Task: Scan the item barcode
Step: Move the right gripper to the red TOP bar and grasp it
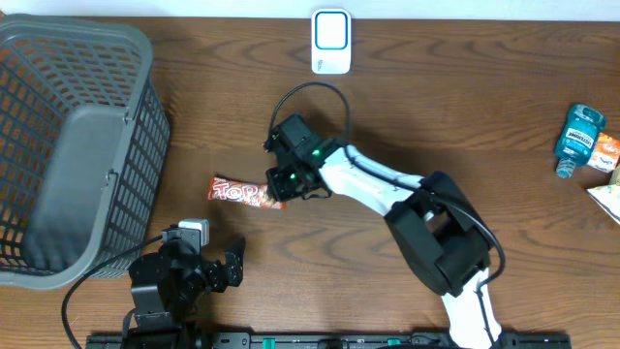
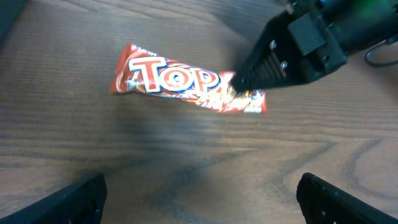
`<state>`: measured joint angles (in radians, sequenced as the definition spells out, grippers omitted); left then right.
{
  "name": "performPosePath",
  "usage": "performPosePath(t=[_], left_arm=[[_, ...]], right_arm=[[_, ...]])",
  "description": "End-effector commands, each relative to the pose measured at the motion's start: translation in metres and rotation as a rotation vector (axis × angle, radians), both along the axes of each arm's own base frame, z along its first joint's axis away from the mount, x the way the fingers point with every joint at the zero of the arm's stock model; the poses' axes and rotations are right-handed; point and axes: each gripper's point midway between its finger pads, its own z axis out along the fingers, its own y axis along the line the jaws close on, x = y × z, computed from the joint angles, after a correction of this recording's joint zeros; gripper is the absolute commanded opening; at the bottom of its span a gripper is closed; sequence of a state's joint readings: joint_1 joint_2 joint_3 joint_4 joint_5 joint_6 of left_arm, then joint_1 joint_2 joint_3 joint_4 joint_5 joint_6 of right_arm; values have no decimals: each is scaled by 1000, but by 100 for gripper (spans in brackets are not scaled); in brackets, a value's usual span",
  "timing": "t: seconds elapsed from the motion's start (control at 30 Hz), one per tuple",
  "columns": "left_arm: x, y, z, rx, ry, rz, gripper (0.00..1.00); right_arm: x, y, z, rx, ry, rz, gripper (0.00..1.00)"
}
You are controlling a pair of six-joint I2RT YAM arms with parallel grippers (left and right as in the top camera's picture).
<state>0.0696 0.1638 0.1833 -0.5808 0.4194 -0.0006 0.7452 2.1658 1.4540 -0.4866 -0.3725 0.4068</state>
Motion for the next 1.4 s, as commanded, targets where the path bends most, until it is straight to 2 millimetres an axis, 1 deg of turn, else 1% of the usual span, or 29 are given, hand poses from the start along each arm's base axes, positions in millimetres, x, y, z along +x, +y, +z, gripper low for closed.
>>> performPosePath(t=[0.0,0.03,0.1,0.17,0.23,0.3,0.33,0.4,0.43,0.53,0.6,0.7,0.8,1.07,1.27,1.37], left_arm=[[0,0,0,-2,1,2,98],[0,0,0,-2,1,2,98],[0,0,0,-2,1,2,98],[0,0,0,-2,1,2,98],[0,0,0,-2,1,2,98],[0,0,0,-2,1,2,98],[0,0,0,-2,1,2,98],[0,0,0,-2,1,2,98],[0,0,0,-2,1,2,98],[0,0,0,-2,1,2,98],[0,0,0,-2,1,2,98],[0,0,0,-2,1,2,98],[0,0,0,-2,1,2,98],[0,0,0,-2,1,2,98],[0,0,0,-2,1,2,98],[0,0,0,-2,1,2,98]], right_arm=[[-36,-29,-65,-181,154,-43,1],[-34,-32,-58,-185,157,-59,2],[-25,-53,-43,-248,174,-166,2],[-20,-77,-19,-294,231,-306,2],[-21,-98,9,-301,330,-467,1],[-28,-117,42,-271,483,-637,1],[-35,-125,56,-255,572,-702,1],[-50,-139,90,-203,753,-796,2],[-54,-146,105,-178,811,-822,2],[-64,-165,137,-115,971,-901,1],[-71,-176,152,-98,1070,-950,1],[-77,-192,160,-115,1156,-1015,2],[-77,-200,161,-120,1185,-1044,1],[-80,-201,164,-122,1211,-1046,1],[-87,-202,168,-146,1246,-1052,2],[-88,-208,163,-183,1213,-1058,1]])
